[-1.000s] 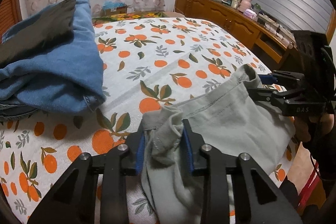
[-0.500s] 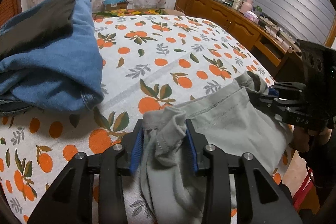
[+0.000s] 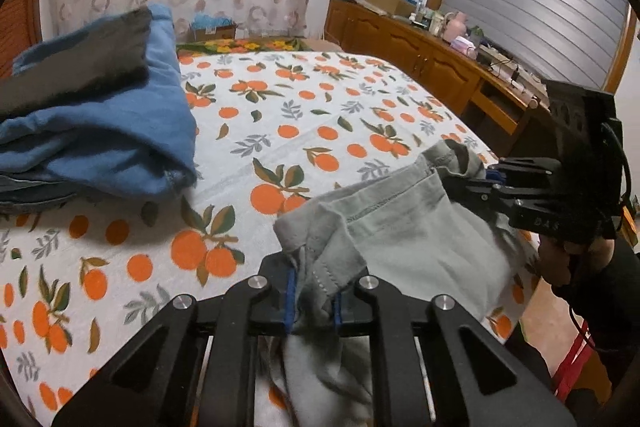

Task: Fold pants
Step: 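Lift the folded pants with both grippers and carry them onto the jeans stack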

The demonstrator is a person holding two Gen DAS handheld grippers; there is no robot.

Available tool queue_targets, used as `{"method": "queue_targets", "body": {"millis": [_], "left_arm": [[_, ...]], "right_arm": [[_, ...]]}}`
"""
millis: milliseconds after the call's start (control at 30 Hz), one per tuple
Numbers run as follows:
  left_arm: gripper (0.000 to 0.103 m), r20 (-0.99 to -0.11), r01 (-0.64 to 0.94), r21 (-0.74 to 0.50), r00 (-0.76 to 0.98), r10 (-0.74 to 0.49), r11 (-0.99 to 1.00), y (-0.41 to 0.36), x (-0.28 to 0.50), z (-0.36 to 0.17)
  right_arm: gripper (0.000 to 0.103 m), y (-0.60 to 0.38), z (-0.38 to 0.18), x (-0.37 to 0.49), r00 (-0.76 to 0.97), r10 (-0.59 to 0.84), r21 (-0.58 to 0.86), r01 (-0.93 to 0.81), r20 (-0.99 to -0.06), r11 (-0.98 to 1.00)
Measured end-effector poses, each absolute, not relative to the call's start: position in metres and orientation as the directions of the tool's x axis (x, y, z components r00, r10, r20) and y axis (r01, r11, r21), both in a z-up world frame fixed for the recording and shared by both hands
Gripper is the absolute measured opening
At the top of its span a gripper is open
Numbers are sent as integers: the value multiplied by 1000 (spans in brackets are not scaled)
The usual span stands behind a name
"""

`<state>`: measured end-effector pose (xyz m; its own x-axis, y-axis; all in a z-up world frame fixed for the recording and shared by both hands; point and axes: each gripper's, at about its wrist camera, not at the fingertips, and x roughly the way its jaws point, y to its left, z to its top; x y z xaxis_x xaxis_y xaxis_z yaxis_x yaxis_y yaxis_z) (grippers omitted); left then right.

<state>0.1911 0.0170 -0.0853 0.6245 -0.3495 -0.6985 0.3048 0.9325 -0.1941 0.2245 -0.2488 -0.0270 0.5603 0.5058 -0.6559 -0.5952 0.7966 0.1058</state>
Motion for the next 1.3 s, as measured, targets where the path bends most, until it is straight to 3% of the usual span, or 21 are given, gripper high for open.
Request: {"method": "queue_targets", "body": {"millis": [367, 633, 1100, 1300], "left_arm": [[13, -574, 317, -193, 731, -369, 929, 34, 150, -22], [13, -520, 235, -138, 809, -272, 962, 91, 152, 13], [14, -498, 82, -49, 862, -95, 995, 227, 216, 52], [14, -542, 68, -33, 837, -75, 997, 253, 274, 45]], "right_arm": [[15, -256, 29, 178, 638, 557, 86, -614, -531, 785], [15, -215, 74, 173, 650, 605, 28, -670, -460, 742], [15, -87, 98, 266, 584, 688, -13, -766, -431, 643], [15, -57, 92, 338, 565, 678, 18, -762, -470, 648]]}}
